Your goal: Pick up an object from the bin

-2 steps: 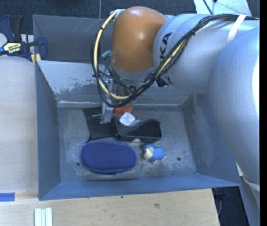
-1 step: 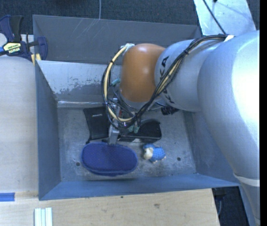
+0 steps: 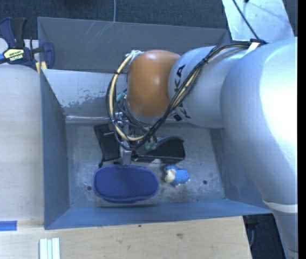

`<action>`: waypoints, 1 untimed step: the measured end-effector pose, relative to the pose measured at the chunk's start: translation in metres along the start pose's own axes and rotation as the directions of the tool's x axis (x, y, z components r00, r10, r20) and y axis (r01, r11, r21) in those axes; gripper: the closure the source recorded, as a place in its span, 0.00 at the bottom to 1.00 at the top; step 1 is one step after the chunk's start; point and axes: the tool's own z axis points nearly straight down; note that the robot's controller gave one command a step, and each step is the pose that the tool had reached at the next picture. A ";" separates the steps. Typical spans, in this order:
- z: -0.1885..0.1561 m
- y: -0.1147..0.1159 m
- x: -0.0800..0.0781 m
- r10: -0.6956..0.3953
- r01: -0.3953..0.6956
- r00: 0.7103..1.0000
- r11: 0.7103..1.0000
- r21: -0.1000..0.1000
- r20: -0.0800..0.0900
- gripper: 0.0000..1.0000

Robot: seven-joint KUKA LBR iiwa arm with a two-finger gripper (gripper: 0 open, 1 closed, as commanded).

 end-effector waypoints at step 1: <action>-0.001 0.000 0.000 0.002 -0.002 1.000 1.000 -0.001 0.001 1.00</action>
Offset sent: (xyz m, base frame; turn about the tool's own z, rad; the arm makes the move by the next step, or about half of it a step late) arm 0.0000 0.0000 0.0000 0.0000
